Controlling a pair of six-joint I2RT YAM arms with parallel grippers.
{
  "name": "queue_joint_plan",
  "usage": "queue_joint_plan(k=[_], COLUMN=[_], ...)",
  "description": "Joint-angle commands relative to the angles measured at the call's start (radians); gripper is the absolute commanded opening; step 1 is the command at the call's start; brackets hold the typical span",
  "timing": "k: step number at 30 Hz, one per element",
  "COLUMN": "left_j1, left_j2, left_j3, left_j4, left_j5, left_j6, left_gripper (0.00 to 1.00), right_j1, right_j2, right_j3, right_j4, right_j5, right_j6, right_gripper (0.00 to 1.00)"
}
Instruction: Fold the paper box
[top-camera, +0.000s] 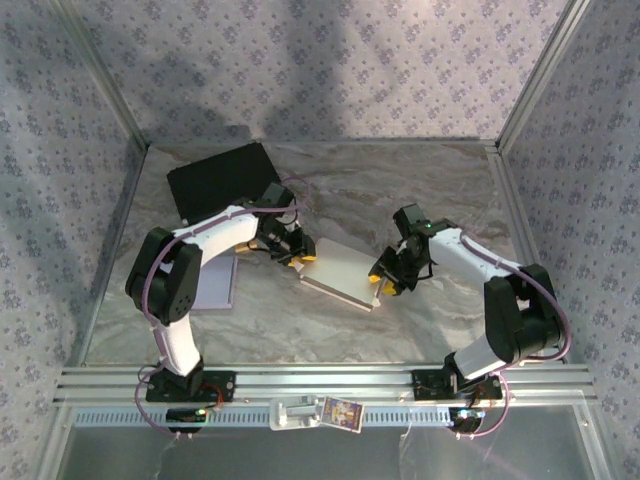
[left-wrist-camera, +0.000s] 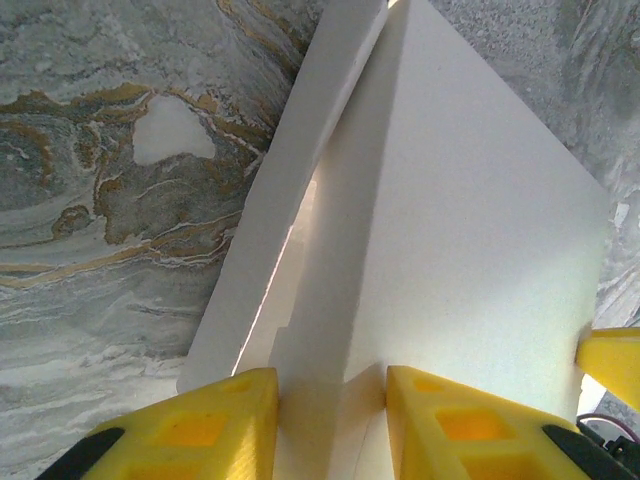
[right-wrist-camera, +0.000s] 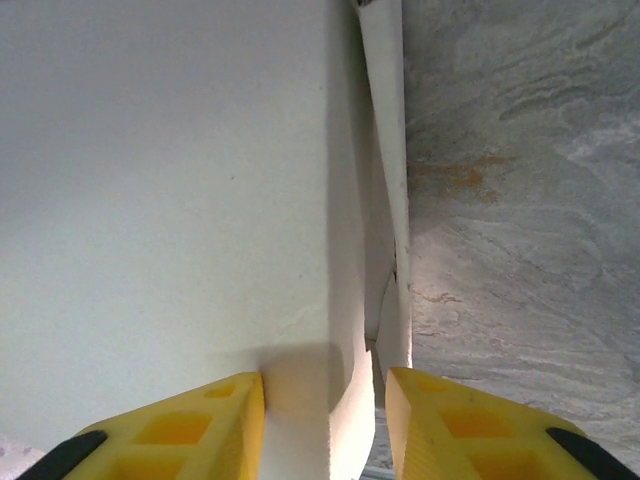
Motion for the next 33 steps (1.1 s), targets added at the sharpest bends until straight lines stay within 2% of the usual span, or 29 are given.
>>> queue_joint_plan(k=[1, 6, 22, 33], left_j1=[-0.012, -0.013, -0.015, -0.016], left_j2=[-0.040, -0.055, -0.072, -0.059], left_j3=[-0.014, -0.056, -0.142, -0.125], left_j4=[0.013, 0.060, 0.099, 0.035], left_j5=[0.012, 0.017, 0.007, -0.025], left_j6=[-0.012, -0.027, -0.032, 0.028], left_gripper=[0.32, 0.30, 0.23, 0.34], right_j1=[0.002, -0.015, -0.060, -0.056], right_j2=[-0.008, 0.013, 0.105, 0.112], right_j3=[0.006, 0.030, 0.056, 0.080], right_j4=[0.023, 0.021, -0.005, -0.054], right_j5=[-0.017, -0.003, 0.023, 0.069], right_j6=[0.024, 0.003, -0.117, -0.157], right_gripper=[0.35, 0.26, 0.19, 0.20])
